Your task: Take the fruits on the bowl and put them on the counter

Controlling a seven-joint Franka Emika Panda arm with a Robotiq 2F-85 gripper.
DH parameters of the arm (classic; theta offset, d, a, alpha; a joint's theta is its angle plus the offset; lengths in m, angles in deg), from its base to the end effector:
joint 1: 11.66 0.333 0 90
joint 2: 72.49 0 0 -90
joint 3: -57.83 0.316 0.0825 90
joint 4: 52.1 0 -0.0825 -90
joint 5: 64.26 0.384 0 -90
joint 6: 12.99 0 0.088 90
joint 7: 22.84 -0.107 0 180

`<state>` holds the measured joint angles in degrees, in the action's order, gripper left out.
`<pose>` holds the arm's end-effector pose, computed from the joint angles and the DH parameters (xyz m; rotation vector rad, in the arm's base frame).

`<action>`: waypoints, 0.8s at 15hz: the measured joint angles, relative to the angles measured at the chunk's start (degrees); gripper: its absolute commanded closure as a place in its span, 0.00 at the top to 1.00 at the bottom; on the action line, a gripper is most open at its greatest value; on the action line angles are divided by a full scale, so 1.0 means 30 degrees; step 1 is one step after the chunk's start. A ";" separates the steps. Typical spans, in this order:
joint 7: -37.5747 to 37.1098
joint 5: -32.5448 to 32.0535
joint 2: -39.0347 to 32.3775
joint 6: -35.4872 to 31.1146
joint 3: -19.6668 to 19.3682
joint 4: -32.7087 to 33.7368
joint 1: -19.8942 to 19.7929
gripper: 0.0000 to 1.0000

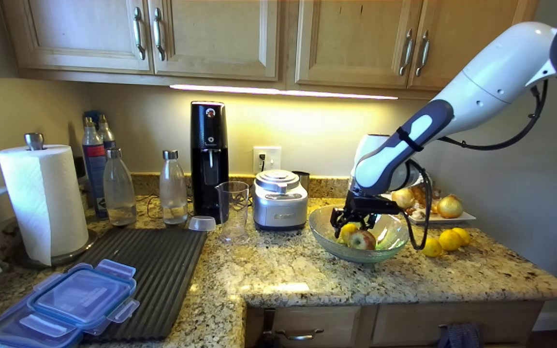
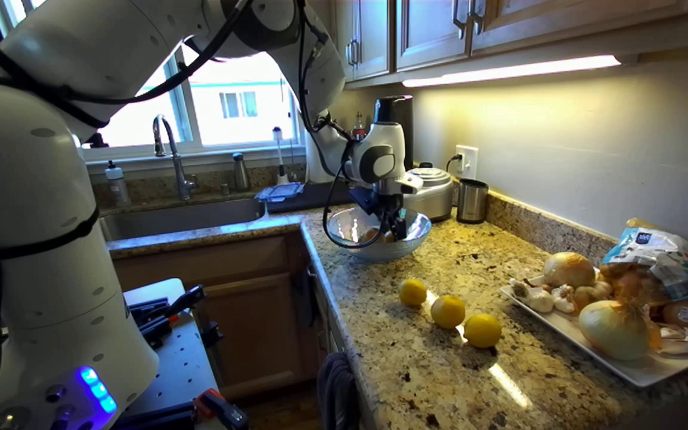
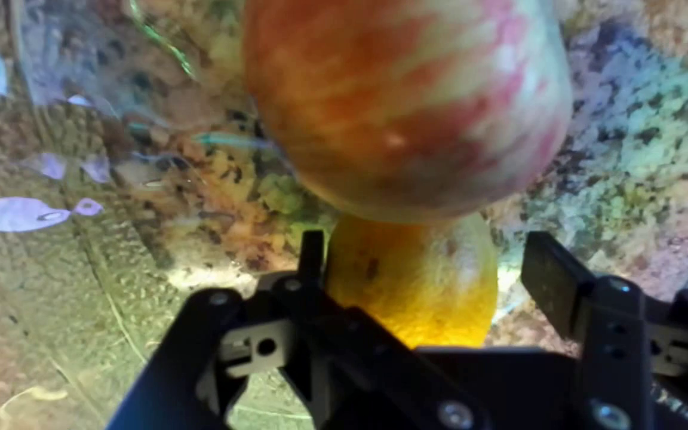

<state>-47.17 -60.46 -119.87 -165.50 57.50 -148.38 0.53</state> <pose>0.6714 0.1395 0.1336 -3.0288 0.4144 -0.2102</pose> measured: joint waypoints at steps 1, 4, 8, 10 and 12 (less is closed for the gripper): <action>0.0026 0.0000 0.0001 0.0000 -0.0011 0.0033 0.0000 0.48; 0.0149 0.0000 0.0005 -0.0001 -0.0023 0.0113 0.0000 0.35; 0.0310 -0.0013 0.0031 0.0000 -0.0024 0.0112 0.0035 0.33; 0.0373 -0.0080 0.0116 0.0009 -0.0068 0.0065 0.0214 0.33; 0.0382 -0.0131 0.0388 0.0019 -0.0097 -0.0097 0.0504 0.33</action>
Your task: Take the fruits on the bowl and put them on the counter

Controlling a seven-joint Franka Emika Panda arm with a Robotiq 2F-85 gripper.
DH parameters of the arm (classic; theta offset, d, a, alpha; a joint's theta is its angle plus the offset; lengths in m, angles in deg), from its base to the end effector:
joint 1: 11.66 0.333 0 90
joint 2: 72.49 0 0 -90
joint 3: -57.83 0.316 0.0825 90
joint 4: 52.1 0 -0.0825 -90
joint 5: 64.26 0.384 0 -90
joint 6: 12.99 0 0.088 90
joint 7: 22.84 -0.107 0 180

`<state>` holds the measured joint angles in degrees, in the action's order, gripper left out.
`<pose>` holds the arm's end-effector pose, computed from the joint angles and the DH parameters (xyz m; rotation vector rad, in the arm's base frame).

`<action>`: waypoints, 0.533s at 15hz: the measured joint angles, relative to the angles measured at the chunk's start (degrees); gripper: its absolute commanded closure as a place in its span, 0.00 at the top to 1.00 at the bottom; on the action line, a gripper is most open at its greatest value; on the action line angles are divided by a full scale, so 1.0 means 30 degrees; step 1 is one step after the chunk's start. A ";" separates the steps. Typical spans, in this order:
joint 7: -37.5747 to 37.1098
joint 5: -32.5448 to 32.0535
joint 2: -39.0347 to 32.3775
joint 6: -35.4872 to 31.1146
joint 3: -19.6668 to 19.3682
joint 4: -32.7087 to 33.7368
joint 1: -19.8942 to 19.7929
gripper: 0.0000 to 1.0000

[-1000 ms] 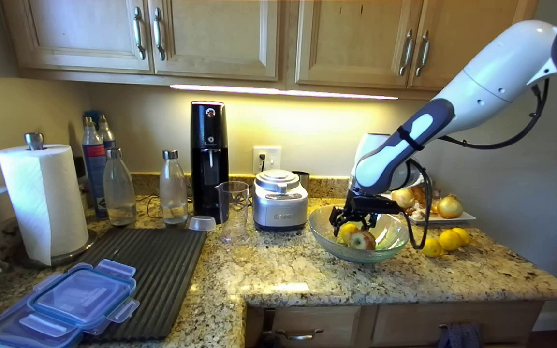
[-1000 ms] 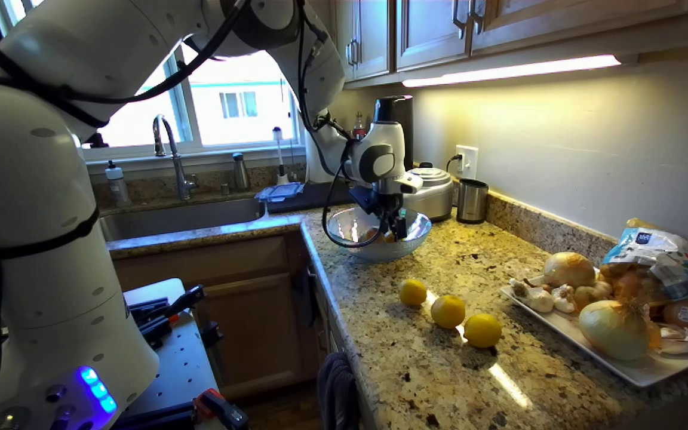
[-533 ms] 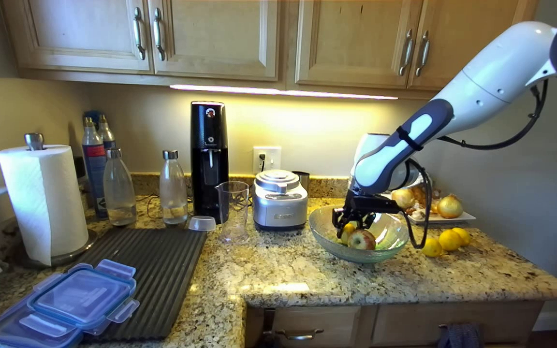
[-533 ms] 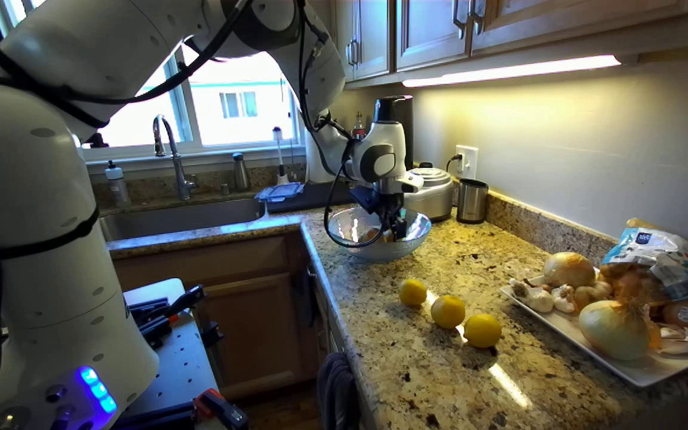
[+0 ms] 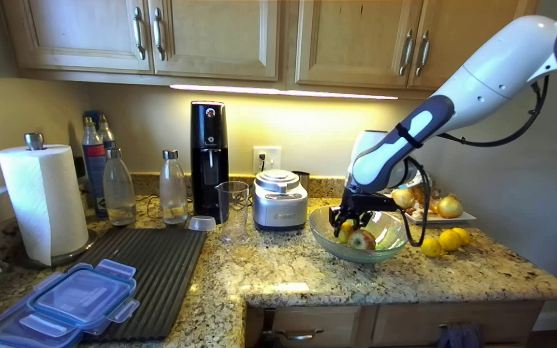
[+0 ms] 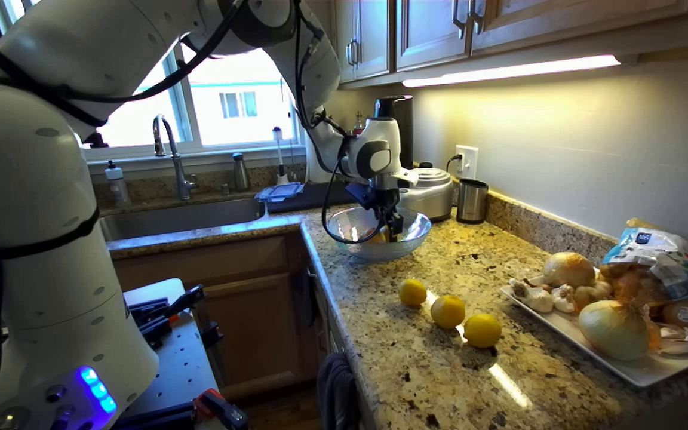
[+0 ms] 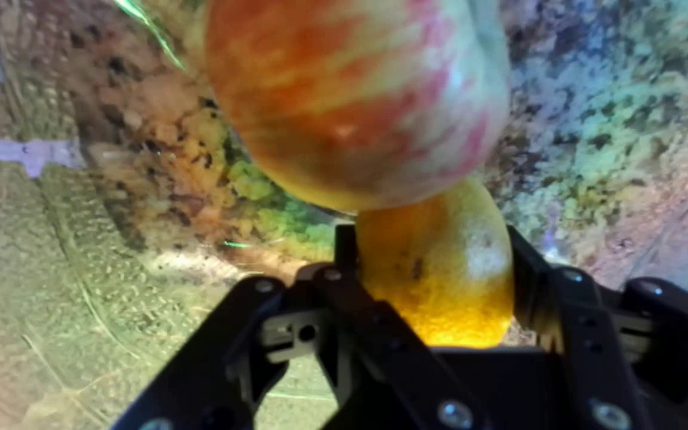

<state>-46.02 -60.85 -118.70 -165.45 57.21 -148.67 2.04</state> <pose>0.6702 0.1548 0.1456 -3.0380 0.3397 -0.2345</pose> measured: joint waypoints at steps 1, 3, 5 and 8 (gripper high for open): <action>0.0000 -0.0016 0.0269 0.0008 -0.0051 -0.0168 0.0190 0.33; -0.0036 -0.0101 0.0950 0.0025 -0.0261 -0.0615 0.0615 0.33; -0.0230 -0.0412 0.1847 0.0074 -0.0719 -0.1205 0.1134 0.33; -0.1026 -0.1234 0.3306 0.0579 -0.1590 -0.2127 0.1797 0.33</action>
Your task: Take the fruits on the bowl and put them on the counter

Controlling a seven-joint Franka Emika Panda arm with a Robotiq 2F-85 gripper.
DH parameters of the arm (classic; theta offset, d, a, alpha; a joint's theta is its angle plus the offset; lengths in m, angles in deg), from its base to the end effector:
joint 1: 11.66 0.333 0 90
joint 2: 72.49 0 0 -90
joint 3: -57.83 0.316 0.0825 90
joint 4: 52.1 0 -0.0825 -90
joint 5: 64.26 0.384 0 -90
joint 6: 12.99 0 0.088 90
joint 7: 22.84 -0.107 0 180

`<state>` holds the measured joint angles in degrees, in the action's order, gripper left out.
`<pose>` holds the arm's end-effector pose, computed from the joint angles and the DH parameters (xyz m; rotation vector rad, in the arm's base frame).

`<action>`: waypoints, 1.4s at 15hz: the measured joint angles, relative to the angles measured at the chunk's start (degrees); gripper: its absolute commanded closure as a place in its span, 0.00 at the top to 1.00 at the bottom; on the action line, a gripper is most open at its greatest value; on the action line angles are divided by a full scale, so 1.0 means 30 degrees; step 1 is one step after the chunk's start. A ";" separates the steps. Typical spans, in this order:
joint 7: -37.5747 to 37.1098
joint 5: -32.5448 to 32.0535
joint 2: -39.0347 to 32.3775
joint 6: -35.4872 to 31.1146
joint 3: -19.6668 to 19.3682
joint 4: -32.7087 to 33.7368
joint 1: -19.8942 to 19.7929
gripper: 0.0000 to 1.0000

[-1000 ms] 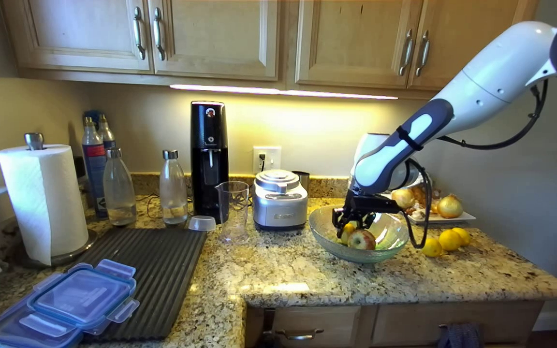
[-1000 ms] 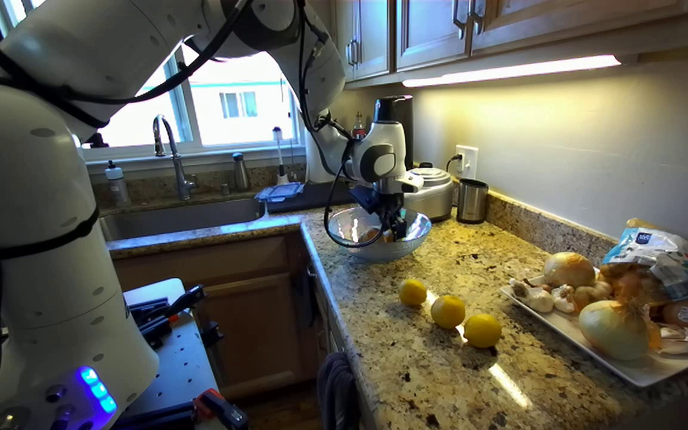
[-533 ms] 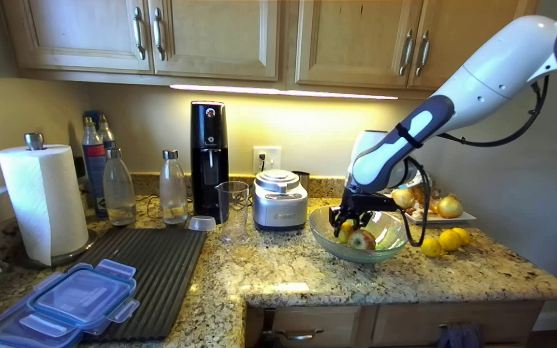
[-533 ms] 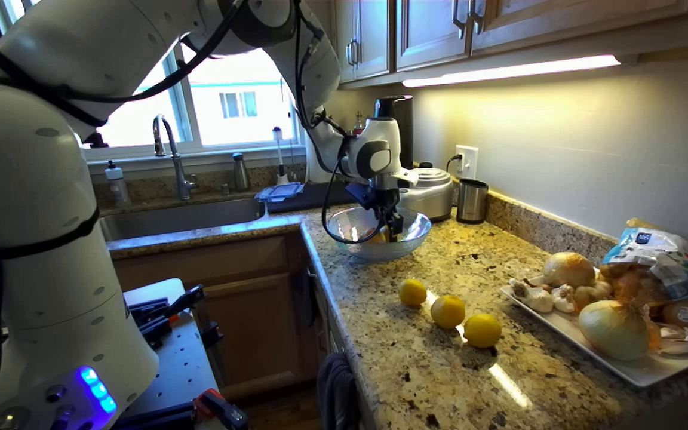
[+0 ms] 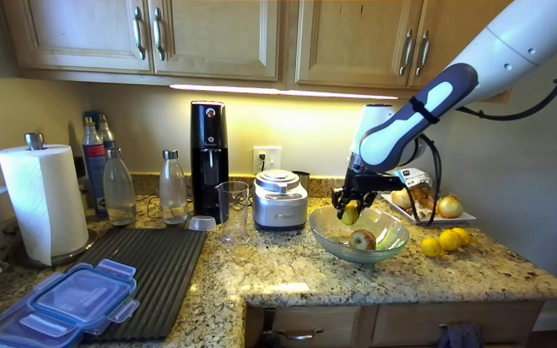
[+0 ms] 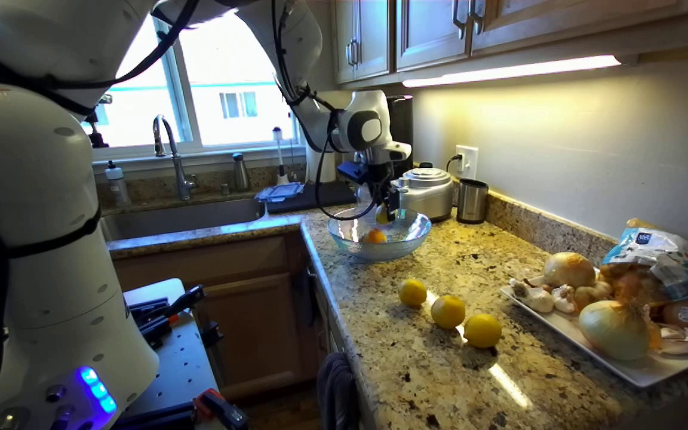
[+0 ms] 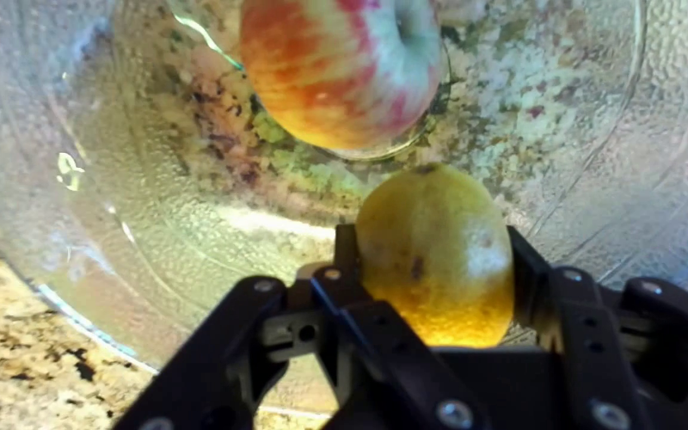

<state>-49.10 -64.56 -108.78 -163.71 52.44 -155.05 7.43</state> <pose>0.6539 0.1655 0.2161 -3.0941 0.2965 -0.3275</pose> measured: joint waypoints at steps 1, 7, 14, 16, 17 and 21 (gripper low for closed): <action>-0.0311 -0.0314 0.0489 0.0352 -0.0236 -0.0272 0.0125 0.33; -0.1595 -0.1868 0.3164 0.3865 -0.0815 -0.1247 0.0080 0.33; -0.3619 -0.3108 0.4523 0.5310 -0.1184 -0.1697 -0.1303 0.33; -0.3896 -0.3107 0.4465 0.5304 -0.1308 -0.1809 -0.2091 0.33; -0.4029 -0.3101 0.4428 0.5299 -0.1377 -0.1899 -0.2511 0.33; -0.4499 -0.2824 0.3838 0.4869 -0.1699 -0.2135 -0.4139 0.33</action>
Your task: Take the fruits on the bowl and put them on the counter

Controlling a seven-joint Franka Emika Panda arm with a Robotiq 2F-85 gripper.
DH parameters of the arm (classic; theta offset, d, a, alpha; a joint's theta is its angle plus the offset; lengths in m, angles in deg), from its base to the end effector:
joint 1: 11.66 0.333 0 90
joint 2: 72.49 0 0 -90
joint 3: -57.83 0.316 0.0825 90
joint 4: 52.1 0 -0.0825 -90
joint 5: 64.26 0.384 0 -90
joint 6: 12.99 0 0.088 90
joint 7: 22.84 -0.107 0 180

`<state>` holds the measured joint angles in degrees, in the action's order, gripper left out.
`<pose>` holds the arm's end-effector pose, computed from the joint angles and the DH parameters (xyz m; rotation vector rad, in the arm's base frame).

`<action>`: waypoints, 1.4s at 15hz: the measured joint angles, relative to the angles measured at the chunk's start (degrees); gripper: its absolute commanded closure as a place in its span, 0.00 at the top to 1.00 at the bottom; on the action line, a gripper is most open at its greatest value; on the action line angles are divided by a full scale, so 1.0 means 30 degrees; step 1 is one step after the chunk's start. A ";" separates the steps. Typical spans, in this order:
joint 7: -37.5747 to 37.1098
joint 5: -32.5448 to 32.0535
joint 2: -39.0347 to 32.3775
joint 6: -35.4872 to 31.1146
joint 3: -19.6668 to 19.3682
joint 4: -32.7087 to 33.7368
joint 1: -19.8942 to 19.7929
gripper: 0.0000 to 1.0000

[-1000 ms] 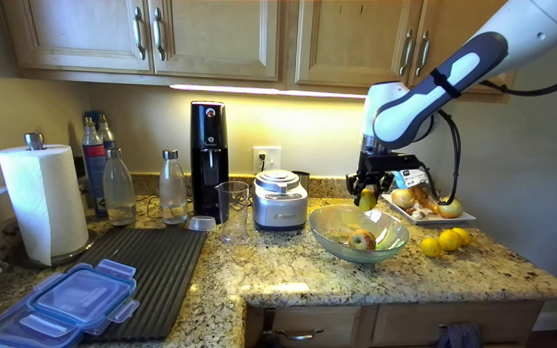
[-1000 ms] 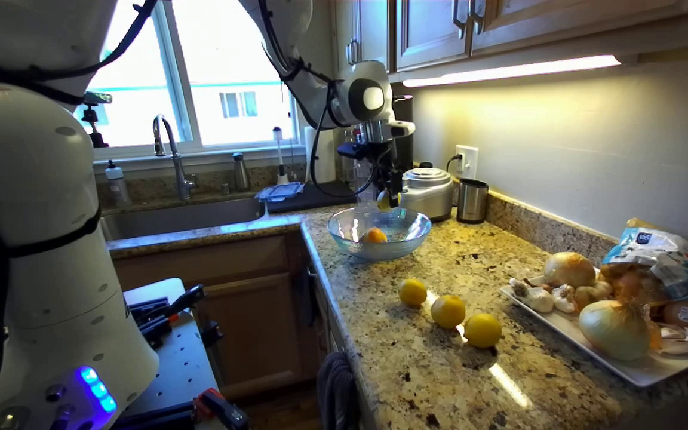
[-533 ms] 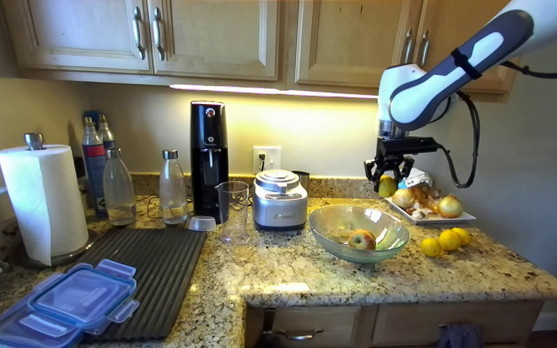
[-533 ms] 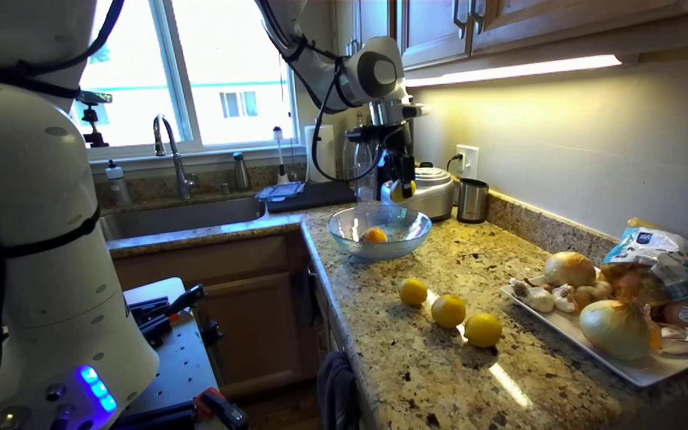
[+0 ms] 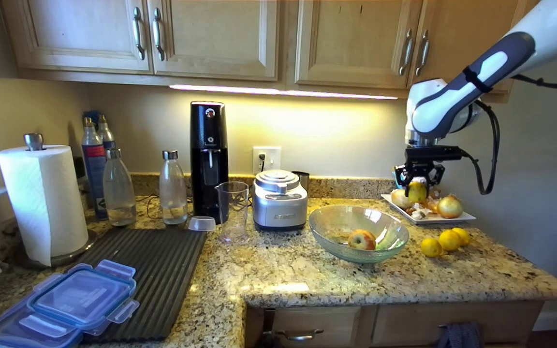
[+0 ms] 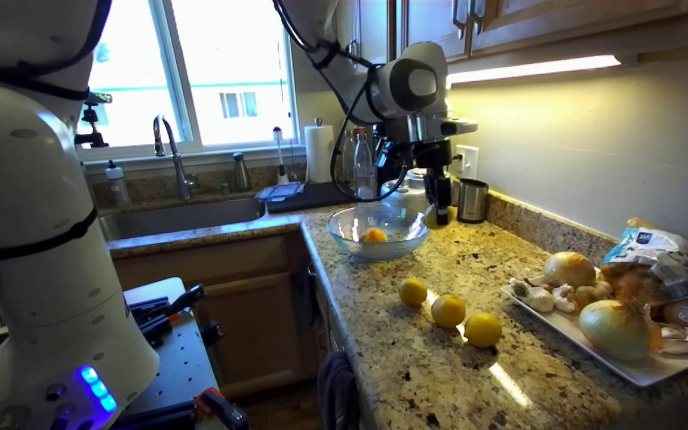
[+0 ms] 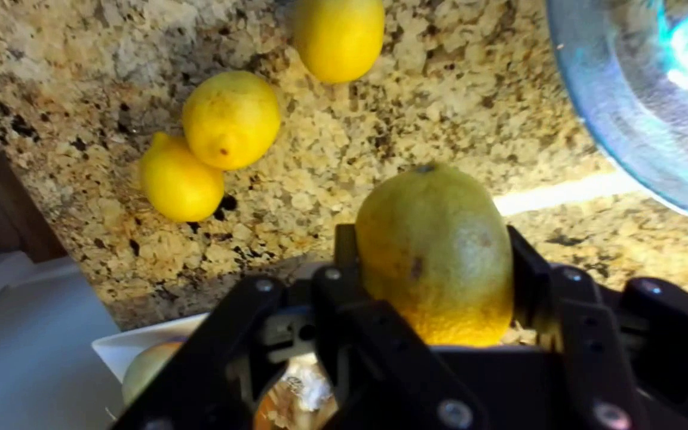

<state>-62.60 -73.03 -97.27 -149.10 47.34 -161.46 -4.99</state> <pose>0.6314 -0.0376 0.2776 2.8267 -0.9274 0.1388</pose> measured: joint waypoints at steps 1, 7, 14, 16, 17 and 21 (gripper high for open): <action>-0.0086 0.0136 -0.0317 -0.0324 -0.0098 -0.0010 -0.0326 0.33; -0.0116 0.1710 -0.3438 -0.3607 -0.0191 0.0237 -0.1466 0.33; -0.0110 0.2964 -0.6475 -0.4347 -0.0190 0.1928 -0.1460 0.83; -0.0110 0.3035 -0.6526 -0.4342 -0.0227 0.2094 -0.1437 0.84; -0.0111 0.3040 -0.6516 -0.4342 -0.0266 0.2108 -0.1372 0.89; -0.0288 0.3018 -0.5880 -0.4255 -0.0833 0.1815 -0.0321 1.00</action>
<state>-63.46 -63.97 -114.91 -161.87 44.84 -156.01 -5.95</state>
